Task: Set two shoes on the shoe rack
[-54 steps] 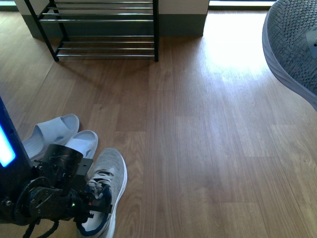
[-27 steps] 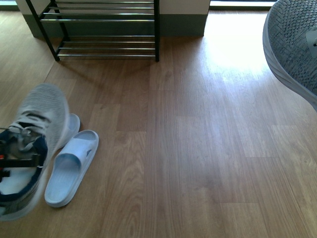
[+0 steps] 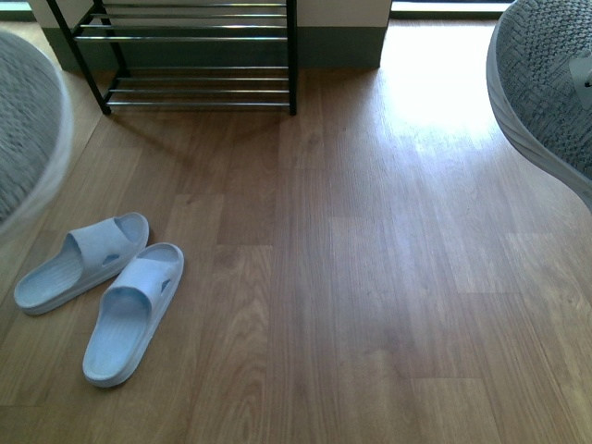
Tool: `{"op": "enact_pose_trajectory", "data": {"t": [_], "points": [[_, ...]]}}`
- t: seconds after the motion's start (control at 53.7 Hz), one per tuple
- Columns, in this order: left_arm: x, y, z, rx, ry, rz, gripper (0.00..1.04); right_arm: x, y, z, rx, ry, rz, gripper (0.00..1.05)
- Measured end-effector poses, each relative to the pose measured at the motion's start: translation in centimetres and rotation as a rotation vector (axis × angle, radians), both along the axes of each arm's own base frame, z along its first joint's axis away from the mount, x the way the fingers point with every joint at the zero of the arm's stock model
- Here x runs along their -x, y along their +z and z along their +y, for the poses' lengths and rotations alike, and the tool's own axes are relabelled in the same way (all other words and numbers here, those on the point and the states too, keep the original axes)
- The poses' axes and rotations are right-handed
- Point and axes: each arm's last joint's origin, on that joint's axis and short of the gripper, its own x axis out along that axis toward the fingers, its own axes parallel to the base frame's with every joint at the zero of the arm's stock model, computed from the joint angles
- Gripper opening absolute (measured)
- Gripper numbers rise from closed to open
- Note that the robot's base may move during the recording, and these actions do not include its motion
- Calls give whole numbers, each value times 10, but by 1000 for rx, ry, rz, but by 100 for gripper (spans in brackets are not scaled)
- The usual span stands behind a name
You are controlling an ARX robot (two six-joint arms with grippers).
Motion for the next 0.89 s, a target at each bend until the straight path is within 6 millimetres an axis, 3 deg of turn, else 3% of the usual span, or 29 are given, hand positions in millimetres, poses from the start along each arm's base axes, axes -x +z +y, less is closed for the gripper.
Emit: {"op": "enact_pose_trajectory", "data": {"t": [0.149, 0.894], "points": [[18, 18, -2, -62, 22, -105, 2, 0, 0, 0, 0, -1, 0, 1], [19, 14, -2, -74, 12, -92, 2, 0, 0, 0, 0, -1, 0, 1]]}}
